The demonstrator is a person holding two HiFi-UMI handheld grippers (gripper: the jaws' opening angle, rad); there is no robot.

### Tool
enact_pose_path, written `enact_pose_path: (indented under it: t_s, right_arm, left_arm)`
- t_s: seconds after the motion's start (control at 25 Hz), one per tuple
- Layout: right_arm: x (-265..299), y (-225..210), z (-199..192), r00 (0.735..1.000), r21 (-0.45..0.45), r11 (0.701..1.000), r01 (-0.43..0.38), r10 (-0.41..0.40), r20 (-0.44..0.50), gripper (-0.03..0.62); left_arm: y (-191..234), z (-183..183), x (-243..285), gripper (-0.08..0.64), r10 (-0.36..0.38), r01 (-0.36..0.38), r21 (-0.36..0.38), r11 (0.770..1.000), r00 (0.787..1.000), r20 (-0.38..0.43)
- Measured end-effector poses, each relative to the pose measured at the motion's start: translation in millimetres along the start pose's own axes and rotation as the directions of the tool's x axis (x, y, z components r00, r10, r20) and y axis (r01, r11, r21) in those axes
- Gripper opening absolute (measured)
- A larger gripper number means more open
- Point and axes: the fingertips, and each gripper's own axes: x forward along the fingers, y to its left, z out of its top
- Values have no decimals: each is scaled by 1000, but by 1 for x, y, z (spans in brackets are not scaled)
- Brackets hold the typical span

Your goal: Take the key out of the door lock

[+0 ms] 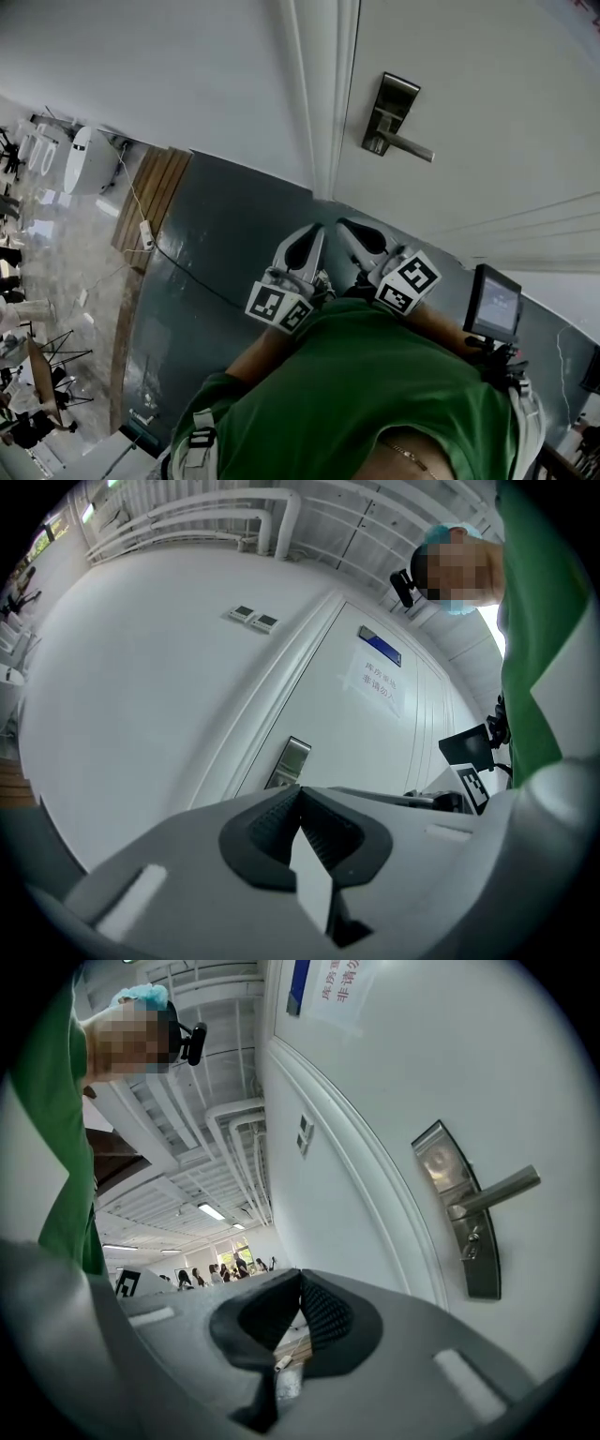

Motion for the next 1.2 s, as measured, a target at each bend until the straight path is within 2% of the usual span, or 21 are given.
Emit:
enact_pose_path:
  t_s: [0.44, 0.76, 1.08, 1.2]
  right_arm:
    - [4, -33, 15, 990, -5, 990, 138, -137, 25, 3]
    - [-1, -52, 18, 973, 4, 974, 226, -226, 37, 3]
    - [-6, -69, 28, 961, -7, 962, 274, -273, 37, 3]
    - [-5, -91, 34, 960, -9, 960, 278, -278, 43, 3]
  left_arm:
    - [12, -4, 36, 0, -93, 90, -37, 995, 994, -64]
    - [14, -16, 61, 0, -168, 161, -65, 985, 979, -117]
    - [20, -22, 87, 0, -185, 175, -78, 981, 972, -142]
    - [27, -37, 109, 1, -193, 183, -76, 980, 969, -155]
